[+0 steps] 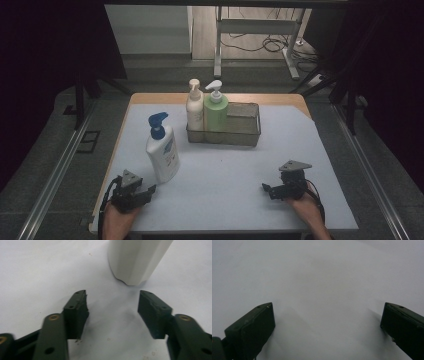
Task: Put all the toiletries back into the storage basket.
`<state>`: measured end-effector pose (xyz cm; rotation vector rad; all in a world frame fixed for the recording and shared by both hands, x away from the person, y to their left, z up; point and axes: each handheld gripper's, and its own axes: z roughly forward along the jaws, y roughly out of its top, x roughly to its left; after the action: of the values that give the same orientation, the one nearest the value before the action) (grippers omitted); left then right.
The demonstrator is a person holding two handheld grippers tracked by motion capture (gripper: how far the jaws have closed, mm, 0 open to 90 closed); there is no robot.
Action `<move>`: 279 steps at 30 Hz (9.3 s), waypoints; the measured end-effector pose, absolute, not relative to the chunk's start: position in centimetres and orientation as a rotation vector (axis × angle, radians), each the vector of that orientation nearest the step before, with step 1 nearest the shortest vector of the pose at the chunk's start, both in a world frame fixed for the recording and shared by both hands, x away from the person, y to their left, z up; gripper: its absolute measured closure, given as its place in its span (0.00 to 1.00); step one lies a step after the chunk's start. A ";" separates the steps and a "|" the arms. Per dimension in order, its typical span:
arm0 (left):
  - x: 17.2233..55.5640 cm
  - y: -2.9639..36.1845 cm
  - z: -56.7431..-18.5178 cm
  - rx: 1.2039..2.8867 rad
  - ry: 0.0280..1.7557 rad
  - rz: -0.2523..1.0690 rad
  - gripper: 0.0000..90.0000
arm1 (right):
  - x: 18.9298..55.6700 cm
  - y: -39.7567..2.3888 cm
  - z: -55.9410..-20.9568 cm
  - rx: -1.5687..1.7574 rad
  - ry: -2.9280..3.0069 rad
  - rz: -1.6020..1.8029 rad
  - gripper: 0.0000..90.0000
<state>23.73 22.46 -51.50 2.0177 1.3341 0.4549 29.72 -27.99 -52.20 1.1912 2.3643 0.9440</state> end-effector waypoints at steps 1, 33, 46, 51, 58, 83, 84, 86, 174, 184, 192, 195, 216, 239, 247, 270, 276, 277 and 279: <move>23.8 22.5 -51.5 2.018 1.333 0.448 0.51 | 29.7 -28.0 -52.2 1.191 2.363 0.945 0.00; 29.8 22.4 -51.3 2.045 1.316 0.358 0.99 | 29.7 -28.0 -52.2 1.191 2.361 0.949 0.00; 30.3 22.0 -51.6 2.021 1.332 0.345 0.99 | 29.7 -28.0 -52.3 1.191 2.361 0.949 0.00; 30.2 21.9 -51.6 2.015 1.334 0.353 0.99 | 29.7 -28.0 -52.3 1.191 2.361 0.949 0.00; 30.0 21.1 -51.5 2.028 1.299 0.334 0.99 | 29.7 -28.0 -52.3 1.190 2.361 0.949 0.00; 29.1 19.2 -51.5 2.041 1.263 0.300 0.99 | 29.7 -28.0 -52.3 1.188 2.360 0.950 0.00; 29.1 19.1 -51.5 2.044 1.259 0.300 0.99 | 29.7 -28.0 -52.3 1.188 2.360 0.950 0.00; 29.0 18.7 -51.5 2.047 1.250 0.297 0.99 | 29.7 -28.0 -52.3 1.189 2.361 0.950 0.00; 25.4 16.4 -52.4 2.116 1.208 0.445 0.13 | 30.1 -21.8 -47.1 1.010 2.494 1.155 0.00; 25.4 16.4 -52.4 2.113 1.208 0.446 0.13 | 30.5 -18.7 -45.6 0.939 2.493 1.209 0.00; 25.4 16.4 -52.4 2.111 1.207 0.448 0.13 | 30.8 -16.7 -44.7 0.902 2.500 1.214 0.00; 25.4 16.4 -52.4 2.111 1.208 0.447 0.14 | 30.9 -16.0 -44.4 0.890 2.499 1.215 0.00; 25.4 16.4 -52.4 2.111 1.207 0.447 0.14 | 31.8 -10.4 -43.0 0.829 2.518 1.227 0.01; 25.4 16.4 -52.4 2.111 1.207 0.447 0.14 | 32.8 -5.0 -41.9 0.795 2.466 1.200 0.15; 25.5 16.4 -52.4 2.112 1.206 0.446 0.14 | 33.1 -3.5 -42.4 0.792 2.447 1.229 0.24; 25.4 16.4 -52.4 2.105 1.212 0.446 0.13 | 32.6 -3.8 -41.1 0.730 2.492 1.183 0.44; 25.4 16.4 -52.4 2.104 1.214 0.447 0.13 | 32.4 -5.0 -40.1 0.725 2.512 1.169 0.44; 25.4 16.4 -52.4 2.105 1.213 0.447 0.13 | 32.3 -5.2 -40.0 0.726 2.516 1.166 0.44; 25.5 16.4 -52.4 2.107 1.211 0.447 0.13 | 32.3 -5.7 -39.8 0.726 2.523 1.161 0.44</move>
<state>25.45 16.38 -52.41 2.1067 1.2106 0.4467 32.30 -5.73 -39.78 0.7265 2.5233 1.1612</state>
